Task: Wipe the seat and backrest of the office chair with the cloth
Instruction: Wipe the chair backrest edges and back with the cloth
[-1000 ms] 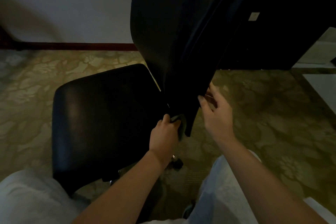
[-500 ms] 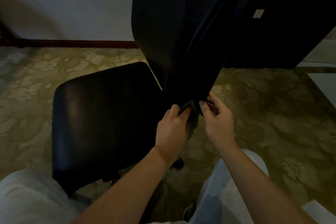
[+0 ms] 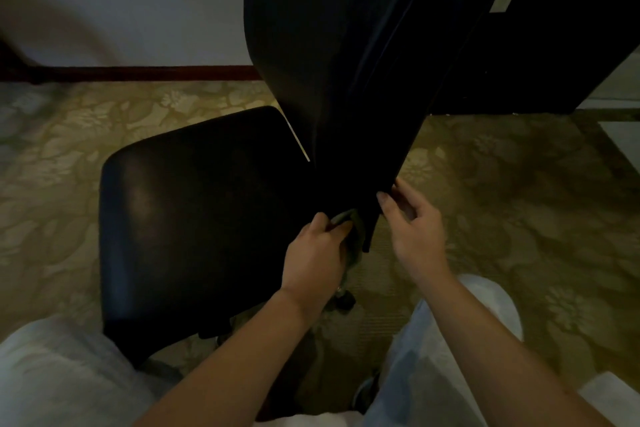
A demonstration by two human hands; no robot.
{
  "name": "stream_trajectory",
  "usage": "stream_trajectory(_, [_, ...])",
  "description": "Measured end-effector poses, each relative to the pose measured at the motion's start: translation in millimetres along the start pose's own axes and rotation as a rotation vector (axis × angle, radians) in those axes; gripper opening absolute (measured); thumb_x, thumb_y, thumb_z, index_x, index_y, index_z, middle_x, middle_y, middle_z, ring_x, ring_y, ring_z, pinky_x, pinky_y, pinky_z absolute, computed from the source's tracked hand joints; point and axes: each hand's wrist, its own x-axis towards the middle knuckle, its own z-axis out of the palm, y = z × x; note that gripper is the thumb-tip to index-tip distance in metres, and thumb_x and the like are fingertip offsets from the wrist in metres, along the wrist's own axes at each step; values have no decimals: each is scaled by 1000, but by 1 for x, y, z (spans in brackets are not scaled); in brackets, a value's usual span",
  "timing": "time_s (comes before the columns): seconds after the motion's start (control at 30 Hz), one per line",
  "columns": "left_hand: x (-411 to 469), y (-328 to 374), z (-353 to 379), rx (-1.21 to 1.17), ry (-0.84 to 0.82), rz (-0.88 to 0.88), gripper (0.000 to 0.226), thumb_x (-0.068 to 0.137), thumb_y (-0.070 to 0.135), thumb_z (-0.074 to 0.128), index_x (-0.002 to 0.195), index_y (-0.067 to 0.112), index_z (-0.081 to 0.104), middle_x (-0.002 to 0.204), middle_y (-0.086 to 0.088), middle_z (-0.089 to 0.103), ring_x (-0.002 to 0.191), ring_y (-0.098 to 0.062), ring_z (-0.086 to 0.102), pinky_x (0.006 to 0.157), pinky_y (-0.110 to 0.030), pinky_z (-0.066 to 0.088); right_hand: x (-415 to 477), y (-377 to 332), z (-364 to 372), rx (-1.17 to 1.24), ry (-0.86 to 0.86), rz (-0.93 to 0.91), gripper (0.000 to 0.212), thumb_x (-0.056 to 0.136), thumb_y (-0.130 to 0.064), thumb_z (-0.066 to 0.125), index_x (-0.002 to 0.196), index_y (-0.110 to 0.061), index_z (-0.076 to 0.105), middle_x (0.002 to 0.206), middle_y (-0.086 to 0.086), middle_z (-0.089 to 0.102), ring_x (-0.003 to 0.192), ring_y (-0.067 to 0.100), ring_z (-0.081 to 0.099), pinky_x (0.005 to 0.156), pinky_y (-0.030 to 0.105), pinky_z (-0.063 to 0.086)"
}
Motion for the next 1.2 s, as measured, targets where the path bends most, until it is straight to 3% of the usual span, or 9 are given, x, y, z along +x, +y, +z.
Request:
stream_trajectory(0.13, [9, 11, -7, -86, 154, 43, 33, 98, 22, 59, 129, 19, 66, 111, -5, 59, 88, -22, 62, 68, -34, 58, -4, 3, 1, 67, -9, 20, 36, 99, -25, 59, 134, -34, 57, 130, -10, 62, 120, 0, 57, 99, 24, 51])
stream_trajectory(0.33, [16, 25, 8, -286, 155, -106, 32, 99, 16, 61, 130, 17, 67, 119, -2, 60, 98, -19, 64, 83, -31, 59, -2, 5, 0, 151, -1, 77, 35, 98, -18, 61, 132, -27, 62, 130, -5, 64, 122, 8, 59, 104, 36, 50])
stream_trajectory(0.43, [16, 31, 17, -343, 163, -196, 29, 100, 16, 60, 128, 15, 69, 116, -1, 59, 98, -17, 63, 83, -28, 57, -3, 4, 0, 111, 1, 57, 41, 97, -14, 62, 137, -21, 58, 128, -2, 64, 119, 5, 60, 102, 29, 50])
stream_trajectory(0.5, [14, 32, 22, -393, 149, -253, 27, 101, 18, 59, 125, 15, 70, 109, 4, 55, 92, -11, 60, 78, -15, 51, -4, 3, 2, 81, -1, 40, 43, 97, -15, 63, 138, -22, 57, 128, -5, 63, 118, 1, 59, 100, 22, 49])
stream_trajectory(0.57, [14, 26, 30, -356, 41, -285, 27, 102, 22, 57, 126, 19, 70, 114, 3, 56, 95, -12, 61, 79, -15, 49, -5, 3, 4, 51, 15, 22, 44, 96, -17, 64, 139, -26, 56, 128, -8, 62, 117, -2, 58, 98, 18, 48])
stream_trajectory(0.67, [14, 3, 32, -141, -294, -335, 31, 103, 23, 51, 129, 29, 67, 132, 0, 54, 109, -22, 62, 91, -31, 53, -6, 8, 5, 12, 18, 6, 46, 96, -18, 64, 139, -32, 53, 127, -10, 61, 116, -4, 57, 97, 15, 47])
stream_trajectory(0.73, [6, -11, 27, -94, -353, -316, 34, 104, 21, 50, 134, 33, 62, 134, 0, 52, 111, -23, 61, 95, -33, 53, -8, 14, 7, -6, 5, 24, 46, 96, -20, 64, 138, -37, 52, 127, -10, 60, 116, -4, 57, 98, 16, 48])
stream_trajectory(1.0, [1, -6, 14, -238, 30, -88, 34, 99, 18, 59, 132, 23, 65, 122, -2, 58, 97, -18, 64, 84, -32, 58, -12, 27, 14, -23, 56, 77, 39, 97, -24, 63, 135, -20, 58, 125, -5, 63, 114, 1, 59, 92, 16, 51])
stream_trajectory(1.2, [16, 9, 34, -340, 43, -233, 32, 100, 13, 59, 132, 16, 66, 126, -2, 58, 108, -21, 62, 91, -15, 45, -13, 27, 16, -24, 67, 74, 26, 99, -26, 58, 124, -20, 61, 114, -4, 65, 109, 8, 62, 91, 27, 53])
